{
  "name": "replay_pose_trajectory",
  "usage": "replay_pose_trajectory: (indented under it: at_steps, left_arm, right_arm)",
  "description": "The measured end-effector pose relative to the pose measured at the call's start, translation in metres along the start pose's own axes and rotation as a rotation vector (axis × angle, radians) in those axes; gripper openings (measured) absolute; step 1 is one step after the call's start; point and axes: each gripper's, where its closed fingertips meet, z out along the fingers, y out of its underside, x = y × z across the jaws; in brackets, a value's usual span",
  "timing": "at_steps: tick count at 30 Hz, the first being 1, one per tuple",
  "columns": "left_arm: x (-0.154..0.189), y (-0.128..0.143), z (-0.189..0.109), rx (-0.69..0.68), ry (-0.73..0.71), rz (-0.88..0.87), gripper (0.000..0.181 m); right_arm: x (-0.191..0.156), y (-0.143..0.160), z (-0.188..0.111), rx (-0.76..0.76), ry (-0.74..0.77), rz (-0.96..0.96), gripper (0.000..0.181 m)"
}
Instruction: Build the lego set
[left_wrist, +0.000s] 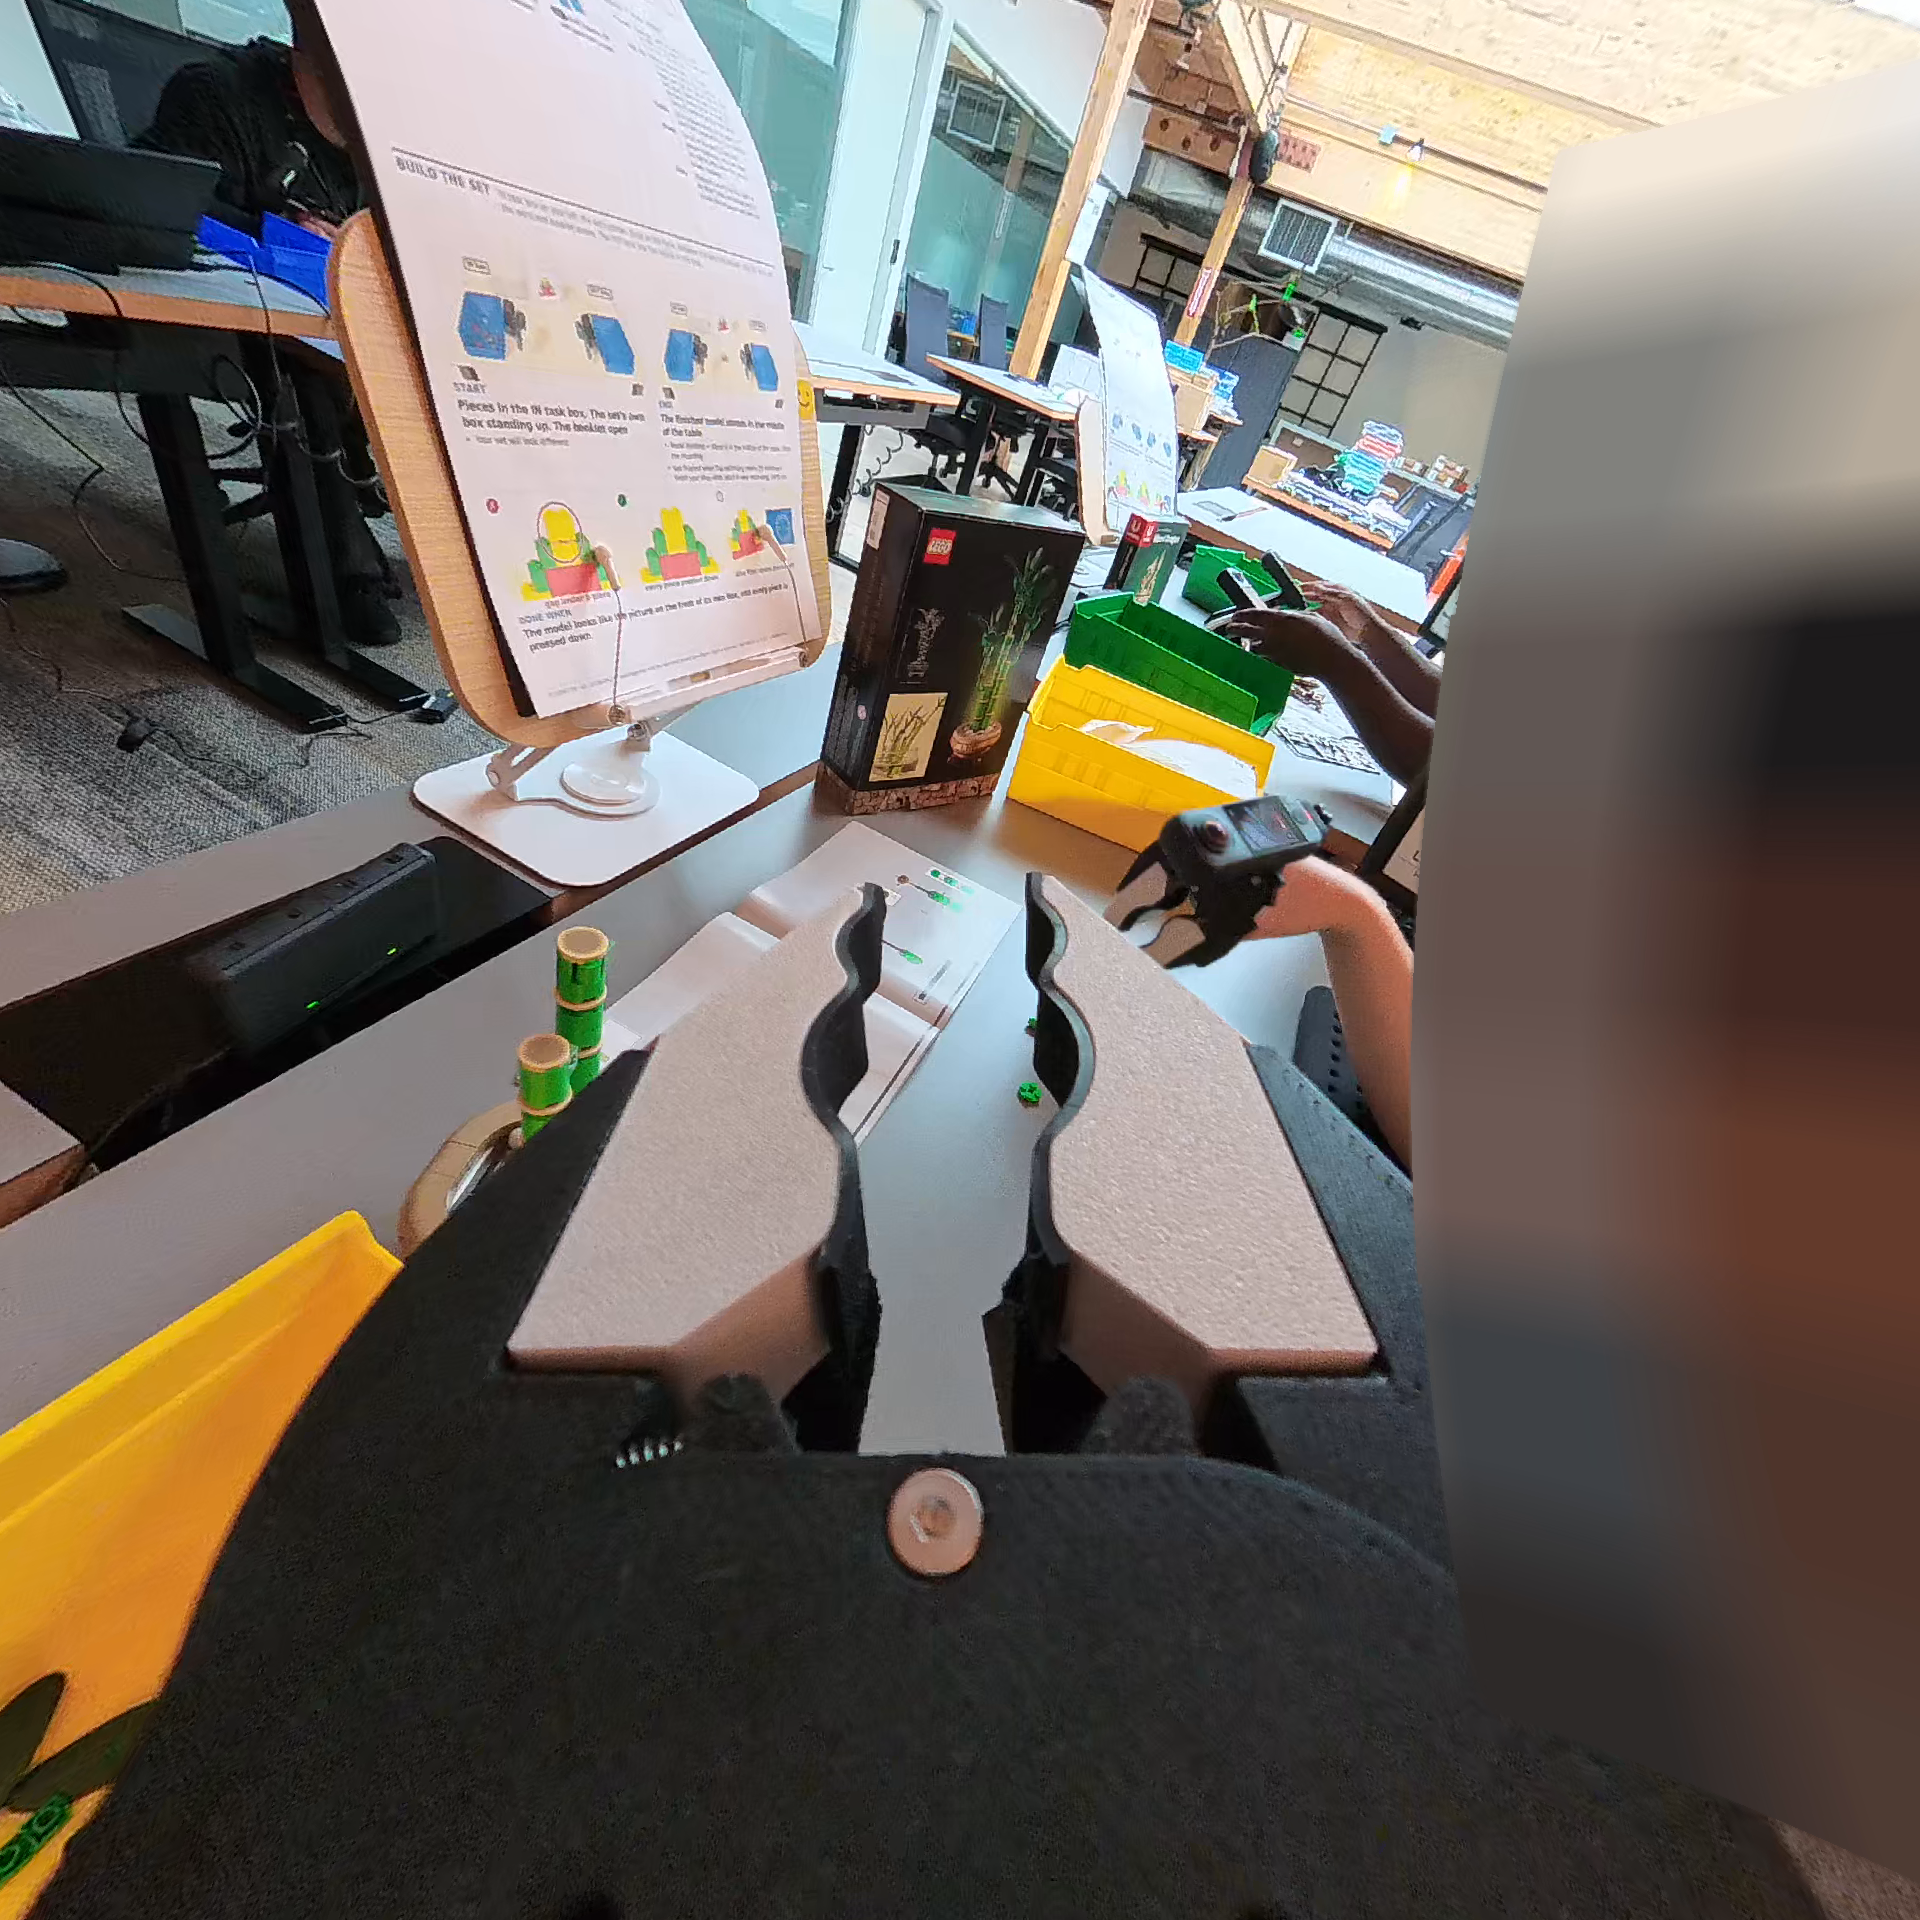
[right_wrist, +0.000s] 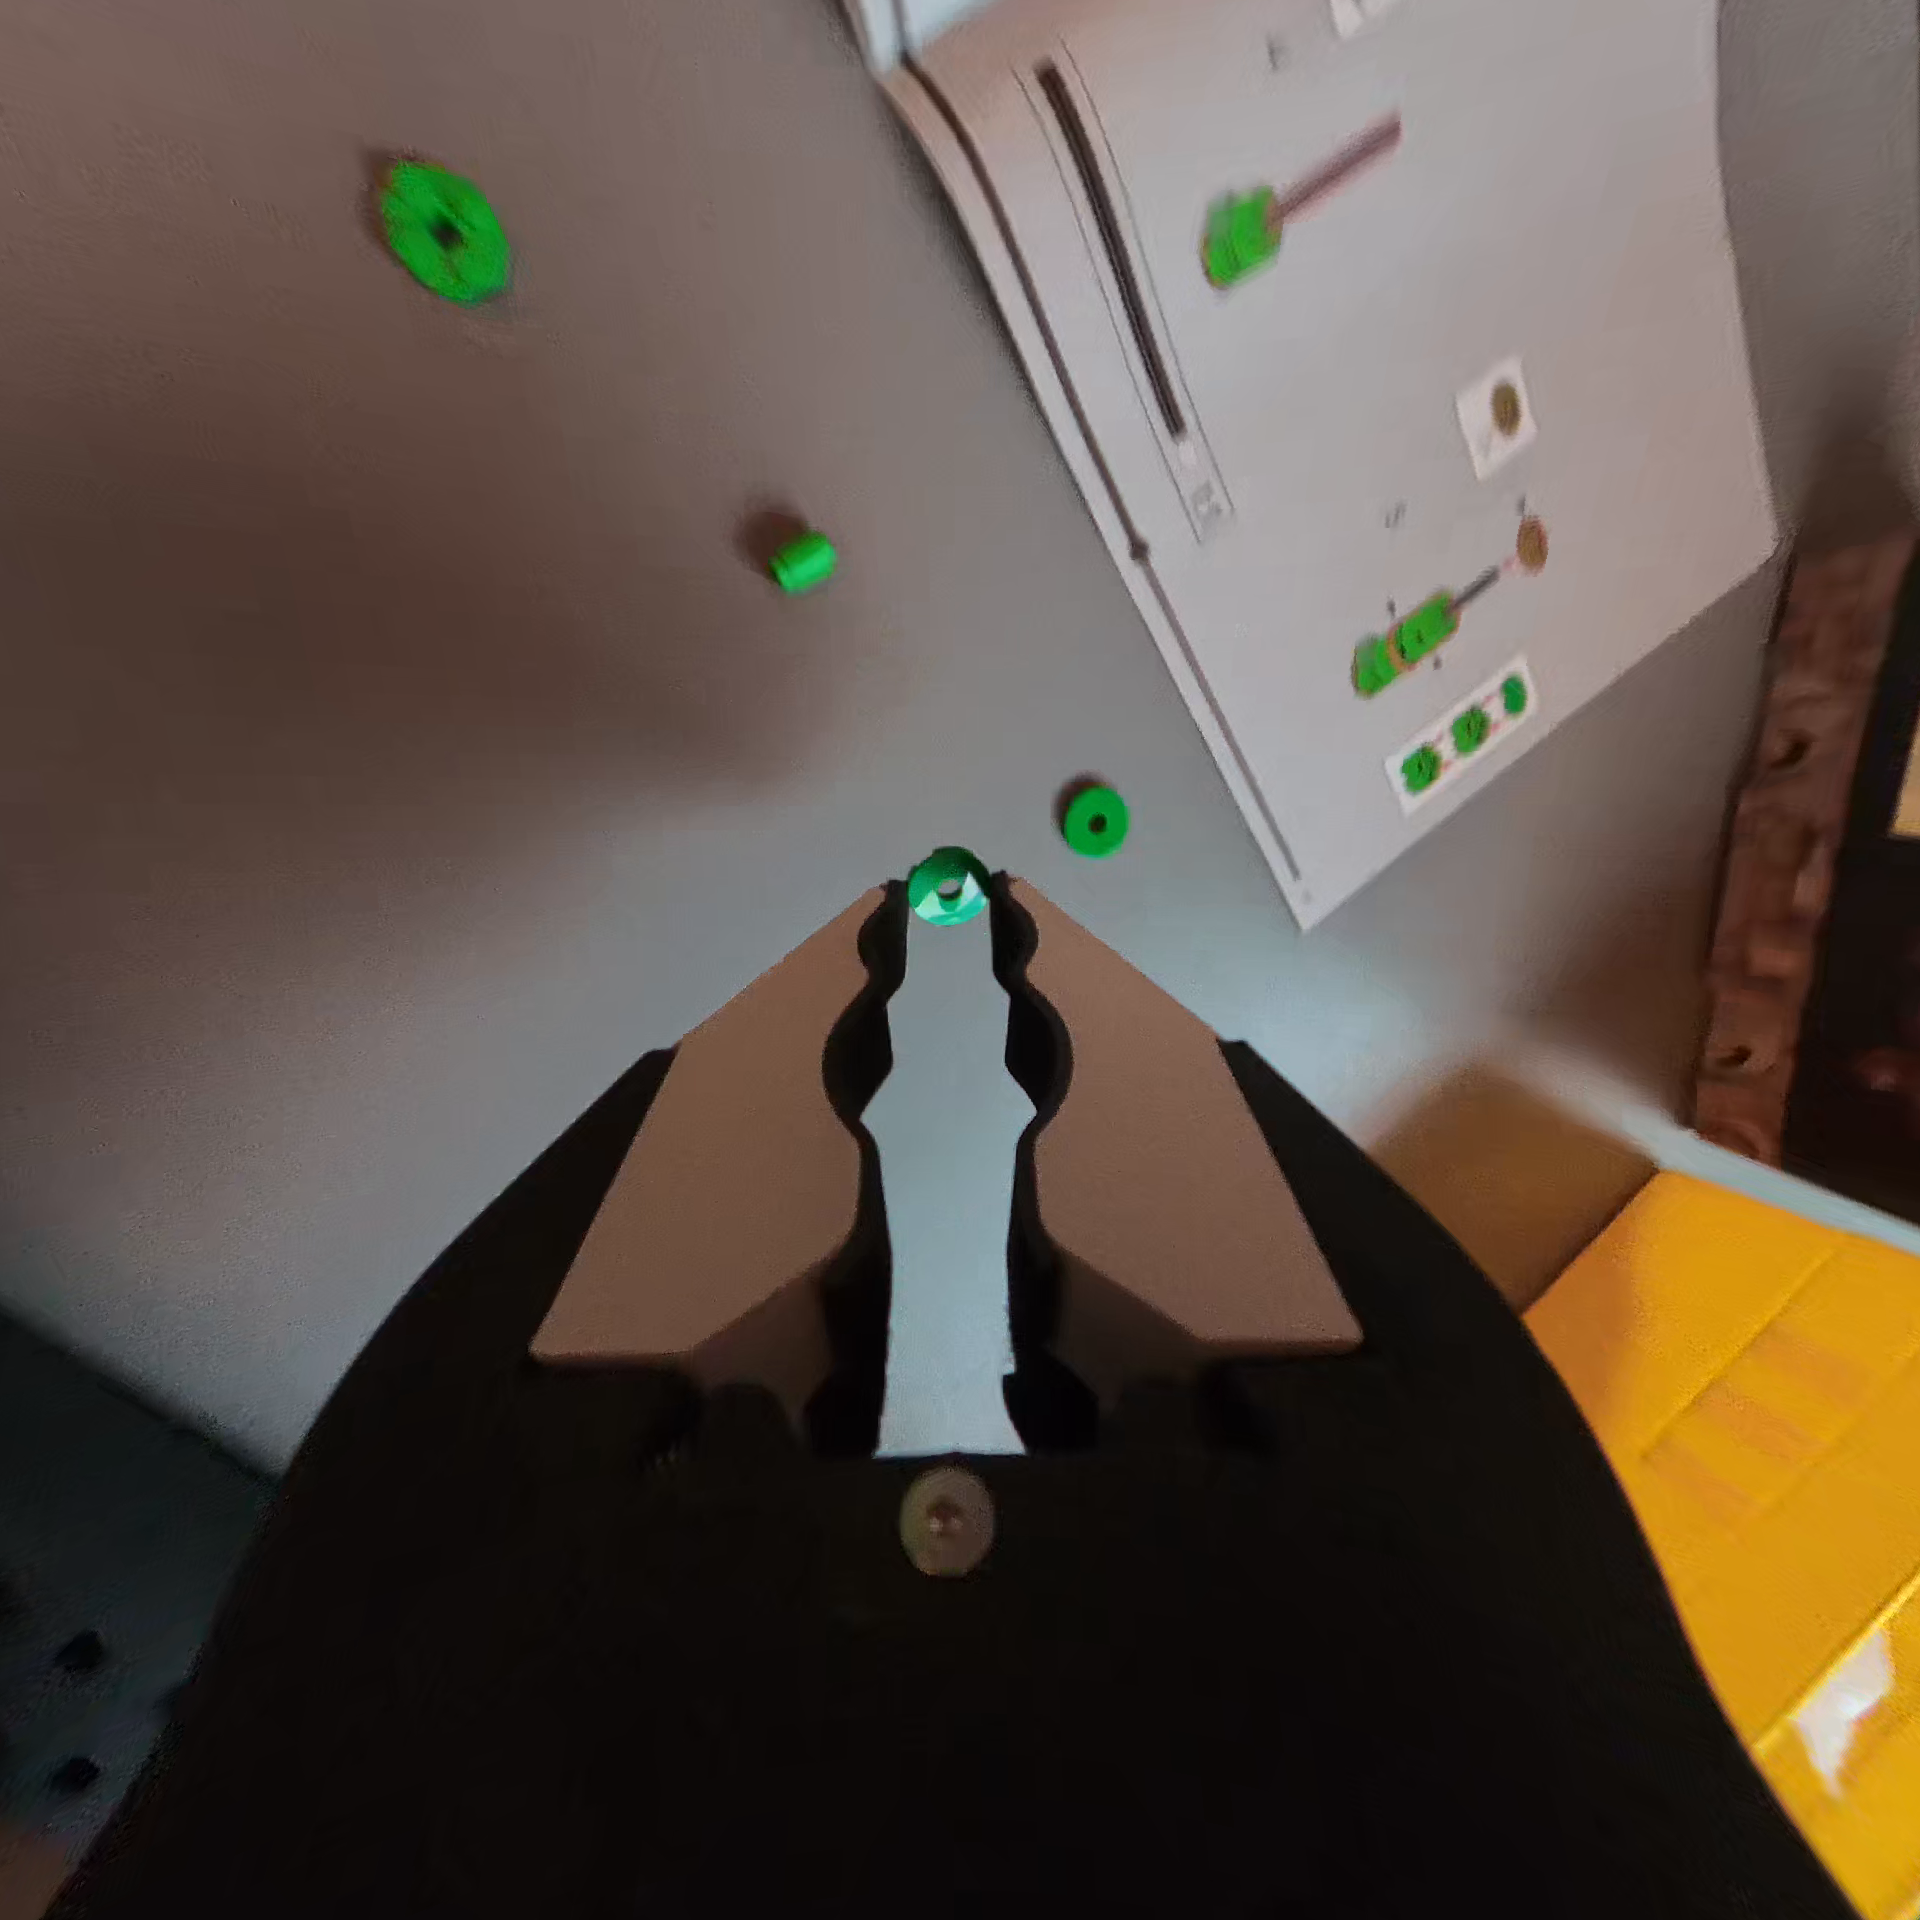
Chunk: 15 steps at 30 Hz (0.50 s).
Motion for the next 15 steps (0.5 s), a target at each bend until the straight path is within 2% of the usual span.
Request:
replay_pose_trajectory:
  at_steps: [2, 5, 8, 15]
  left_arm:
    - [0.0, 0.001, 0.0, -0.004, 0.001, -0.004, 0.026]
    - [-0.002, 0.003, 0.002, -0.014, -0.007, -0.004, 0.026]
    - [-0.002, 0.006, 0.004, -0.03, -0.01, -0.003, 0.026]
    - [-0.007, 0.007, 0.004, -0.036, -0.026, -0.008, 0.026]
  right_arm:
    - [0.004, 0.008, 0.006, 0.019, -0.02, 0.033, 0.015]
    - [0.021, 0.016, 0.014, -0.012, 0.052, 0.063, 0.016]
    - [0.027, 0.017, 0.016, -0.011, 0.047, 0.122, 0.015]
    - [0.026, 0.022, 0.021, -0.034, 0.026, 0.155, 0.015]
